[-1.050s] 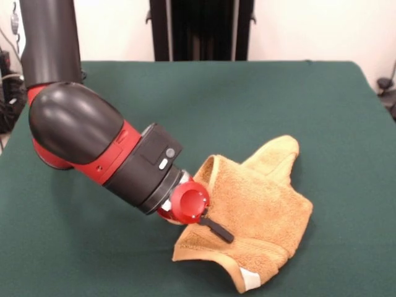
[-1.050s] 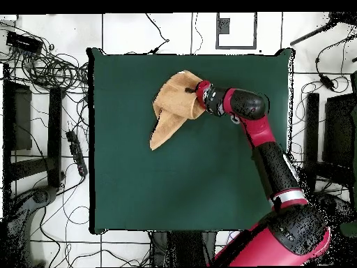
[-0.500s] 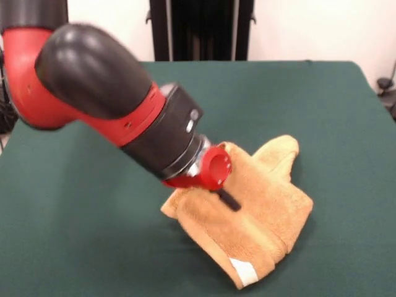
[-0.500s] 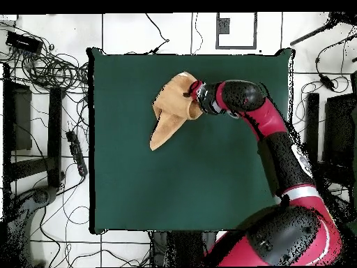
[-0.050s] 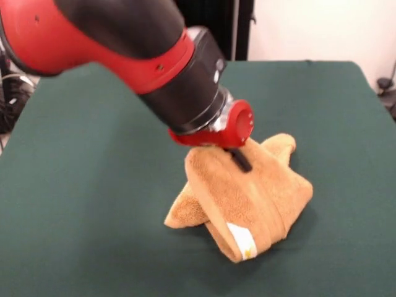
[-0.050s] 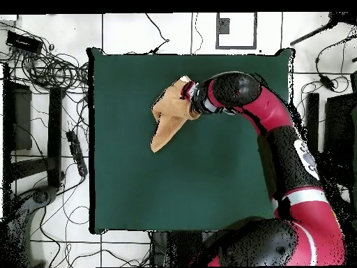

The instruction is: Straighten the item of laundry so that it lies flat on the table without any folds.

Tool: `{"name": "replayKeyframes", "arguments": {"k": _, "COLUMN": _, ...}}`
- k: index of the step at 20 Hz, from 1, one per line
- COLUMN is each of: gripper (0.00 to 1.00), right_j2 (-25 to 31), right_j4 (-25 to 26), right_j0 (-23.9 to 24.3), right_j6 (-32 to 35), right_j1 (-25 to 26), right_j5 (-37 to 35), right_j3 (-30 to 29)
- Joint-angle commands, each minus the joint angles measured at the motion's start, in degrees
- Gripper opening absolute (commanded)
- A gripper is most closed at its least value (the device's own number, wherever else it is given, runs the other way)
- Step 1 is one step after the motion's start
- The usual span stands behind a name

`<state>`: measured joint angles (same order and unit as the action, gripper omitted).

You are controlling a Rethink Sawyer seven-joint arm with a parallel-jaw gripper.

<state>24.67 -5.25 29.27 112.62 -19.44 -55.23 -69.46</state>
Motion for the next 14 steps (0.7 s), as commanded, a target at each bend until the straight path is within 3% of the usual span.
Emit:
{"name": "replayKeyframes", "arguments": {"k": 1, "gripper": 0.0, "right_j2": -8.2, "right_j4": -2.7, "right_j0": -7.4, "right_j6": 22.5, "right_j1": -1.6, "right_j5": -10.7, "right_j3": -0.1}}
{"name": "replayKeyframes", "arguments": {"k": 5, "gripper": 0.0, "right_j2": -12.5, "right_j4": 0.9, "right_j0": -10.7, "right_j6": 23.9, "right_j1": 2.5, "right_j5": -17.4, "right_j3": 10.0}}
{"name": "replayKeyframes", "arguments": {"k": 10, "gripper": 0.0, "right_j2": -17.2, "right_j4": 3.5, "right_j0": -14.1, "right_j6": 27.4, "right_j1": 8.4, "right_j5": -20.7, "right_j3": 18.9}}
{"name": "replayKeyframes", "arguments": {"k": 14, "gripper": 0.0, "right_j2": -22.9, "right_j4": 5.3, "right_j0": -18.4, "right_j6": 35.6, "right_j1": 13.2, "right_j5": -23.5, "right_j3": 26.5}}
